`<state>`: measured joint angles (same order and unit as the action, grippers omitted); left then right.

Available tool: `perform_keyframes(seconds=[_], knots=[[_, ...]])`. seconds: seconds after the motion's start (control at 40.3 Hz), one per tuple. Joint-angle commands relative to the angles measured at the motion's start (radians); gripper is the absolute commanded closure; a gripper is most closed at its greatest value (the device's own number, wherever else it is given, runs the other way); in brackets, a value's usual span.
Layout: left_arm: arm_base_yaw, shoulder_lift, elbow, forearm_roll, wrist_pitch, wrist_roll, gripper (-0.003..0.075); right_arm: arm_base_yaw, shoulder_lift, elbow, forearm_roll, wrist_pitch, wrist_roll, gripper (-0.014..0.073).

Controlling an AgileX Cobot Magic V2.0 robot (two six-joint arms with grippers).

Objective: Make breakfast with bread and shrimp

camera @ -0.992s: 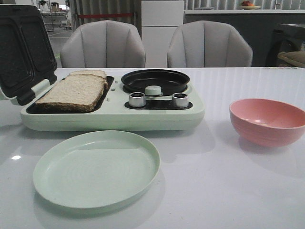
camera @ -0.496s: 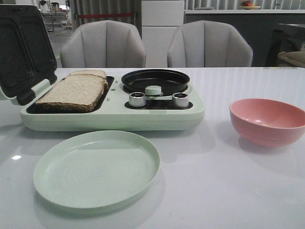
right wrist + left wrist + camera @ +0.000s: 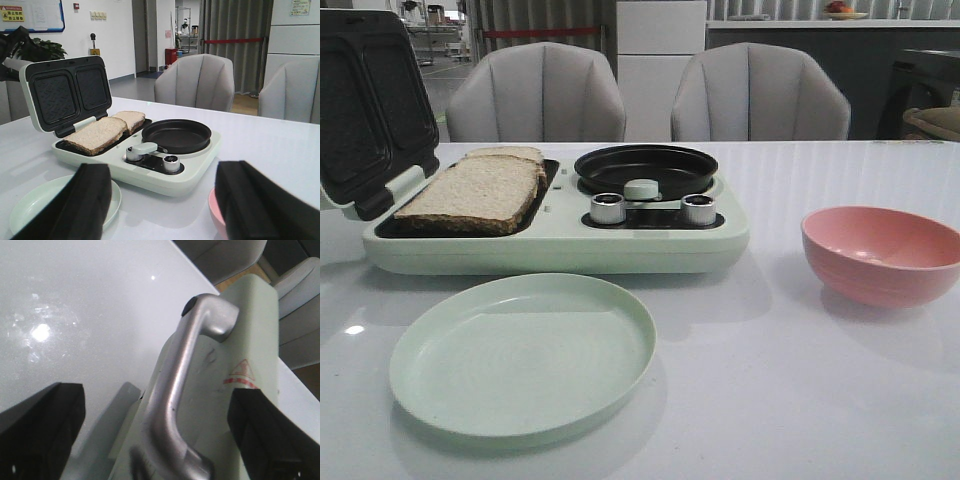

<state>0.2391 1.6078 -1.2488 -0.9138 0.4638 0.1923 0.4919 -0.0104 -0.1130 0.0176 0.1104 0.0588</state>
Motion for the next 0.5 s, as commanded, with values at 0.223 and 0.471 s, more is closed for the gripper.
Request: perform_keyframes(seconds=[0.223,0.471], knots=[[-0.001,0.02,-0.039,-0.111,0.011,0.045,0.0337,-0.001,-0.018,-0.029,-0.009,-0.093,-0.004,0.0042],[-0.036,0.02,-0.039,-0.467,0.138,0.42,0.0486,-0.001,-0.018,-0.029,-0.009,-0.093,-0.004,0.0042]])
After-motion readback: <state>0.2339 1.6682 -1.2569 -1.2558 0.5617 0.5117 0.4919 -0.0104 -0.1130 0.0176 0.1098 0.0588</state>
